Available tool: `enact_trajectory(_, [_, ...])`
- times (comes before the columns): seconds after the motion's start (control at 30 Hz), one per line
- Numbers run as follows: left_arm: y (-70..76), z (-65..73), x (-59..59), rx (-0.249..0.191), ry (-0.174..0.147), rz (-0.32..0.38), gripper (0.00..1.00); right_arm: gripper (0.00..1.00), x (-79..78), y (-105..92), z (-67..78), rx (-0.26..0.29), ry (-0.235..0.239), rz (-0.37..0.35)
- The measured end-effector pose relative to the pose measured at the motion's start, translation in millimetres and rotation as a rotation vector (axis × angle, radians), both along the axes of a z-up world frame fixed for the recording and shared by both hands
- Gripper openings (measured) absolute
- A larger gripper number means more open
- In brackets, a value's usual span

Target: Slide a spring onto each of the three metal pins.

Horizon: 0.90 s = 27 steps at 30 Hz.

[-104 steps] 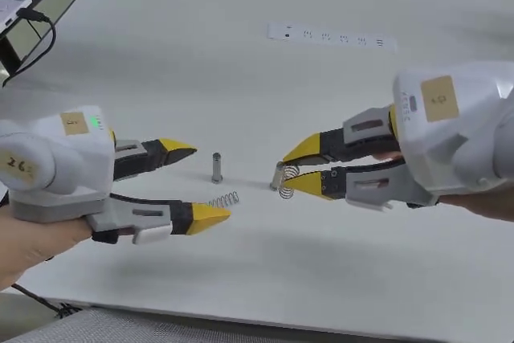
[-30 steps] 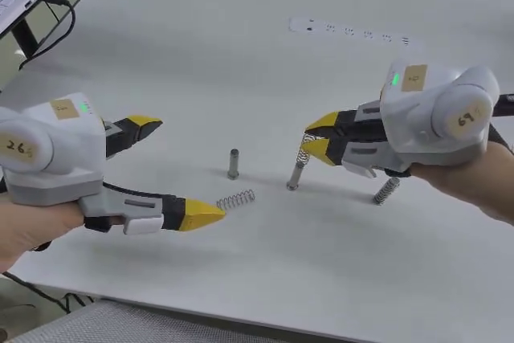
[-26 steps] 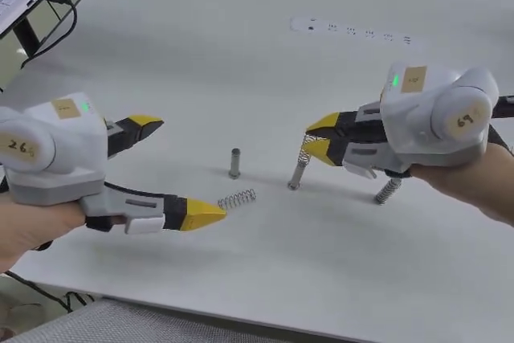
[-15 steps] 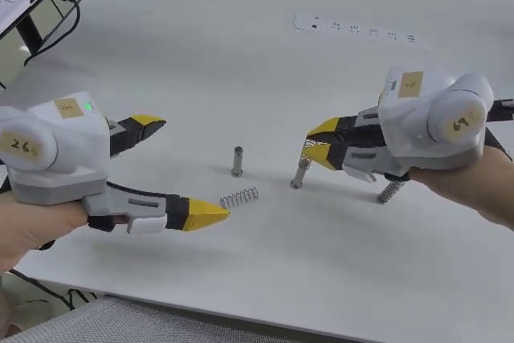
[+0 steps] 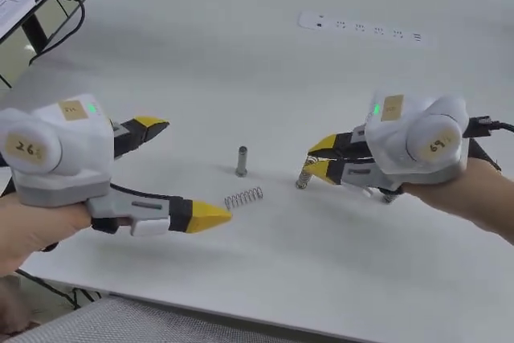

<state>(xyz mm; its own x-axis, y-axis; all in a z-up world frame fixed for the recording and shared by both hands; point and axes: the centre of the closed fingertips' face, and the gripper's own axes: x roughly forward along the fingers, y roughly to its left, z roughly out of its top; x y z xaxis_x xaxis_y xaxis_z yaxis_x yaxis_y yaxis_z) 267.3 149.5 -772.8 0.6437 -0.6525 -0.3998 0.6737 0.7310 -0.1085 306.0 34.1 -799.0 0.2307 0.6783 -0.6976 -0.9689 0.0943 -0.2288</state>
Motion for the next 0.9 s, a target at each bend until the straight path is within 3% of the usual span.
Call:
enact_trajectory(0.17, [0.1,0.3,0.9,-0.001,0.0,0.001,0.98,0.07,1.4,-3.0,-7.4,-0.032,-0.012,0.011])
enact_trajectory(0.33, [-0.4,-1.4,0.4,0.001,0.006,-0.004,0.98,0.07,2.6,-5.2,-12.8,-0.042,0.005,0.003])
enact_trajectory(0.77, [-2.0,-3.3,0.0,0.011,0.016,-0.013,0.96,0.08,7.9,-5.8,-11.9,-0.018,0.053,-0.046])
enact_trajectory(0.9, [-2.4,1.4,2.0,0.003,0.005,-0.012,0.97,0.16,6.8,-5.0,-12.8,-0.019,0.067,-0.06])
